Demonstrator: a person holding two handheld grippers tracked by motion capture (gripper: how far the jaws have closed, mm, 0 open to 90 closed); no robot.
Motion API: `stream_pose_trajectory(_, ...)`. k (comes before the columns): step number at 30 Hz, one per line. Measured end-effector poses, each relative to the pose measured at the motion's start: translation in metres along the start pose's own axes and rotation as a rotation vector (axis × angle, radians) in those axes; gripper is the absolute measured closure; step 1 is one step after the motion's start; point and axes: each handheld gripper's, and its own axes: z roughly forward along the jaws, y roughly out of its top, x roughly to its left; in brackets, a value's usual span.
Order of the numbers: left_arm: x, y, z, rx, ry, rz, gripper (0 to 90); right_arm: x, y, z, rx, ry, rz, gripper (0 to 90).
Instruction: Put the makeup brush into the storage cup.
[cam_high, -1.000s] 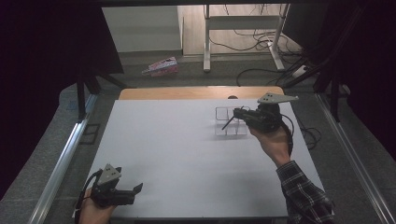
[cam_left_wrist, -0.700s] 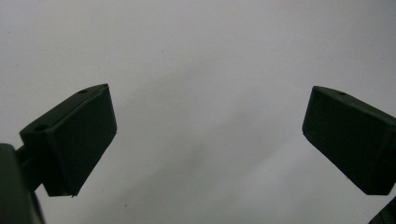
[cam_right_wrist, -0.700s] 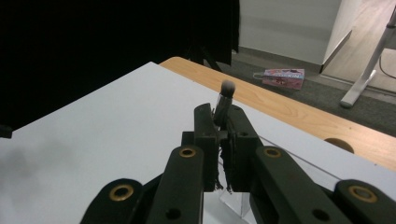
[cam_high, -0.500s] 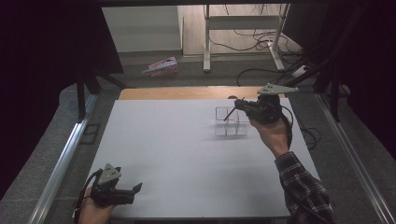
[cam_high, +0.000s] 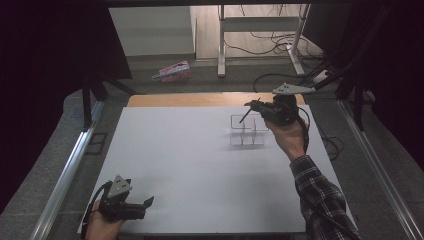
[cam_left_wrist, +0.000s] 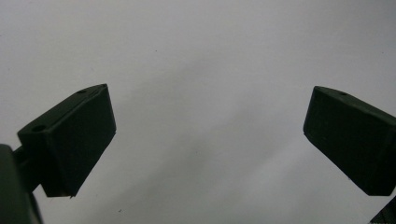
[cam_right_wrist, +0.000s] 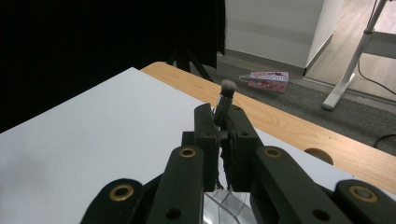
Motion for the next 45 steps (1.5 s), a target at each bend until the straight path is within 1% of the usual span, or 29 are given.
stream_pose_trajectory(6,0.000,0.000,0.000,-0.001,-0.007,-0.002,2.7,-0.001,-0.002,0.006,0.004,-0.007,-0.005,84.7)
stream_pose_trajectory(9,0.001,0.000,0.000,-0.004,-0.016,-0.011,2.7,-0.002,-0.004,0.009,0.004,-0.013,0.003,84.7)
stream_pose_trajectory(16,0.000,0.000,0.000,-0.001,-0.017,-0.010,2.2,-0.003,-0.007,0.017,0.009,-0.023,0.008,84.6)
stream_pose_trajectory(26,0.001,0.000,0.000,-0.002,-0.019,-0.011,2.2,-0.004,-0.013,0.026,0.022,-0.035,0.000,84.6)
stream_pose_trajectory(45,0.000,0.000,0.001,0.004,-0.020,-0.007,2.2,0.000,-0.028,0.047,0.062,-0.041,-0.025,84.6)
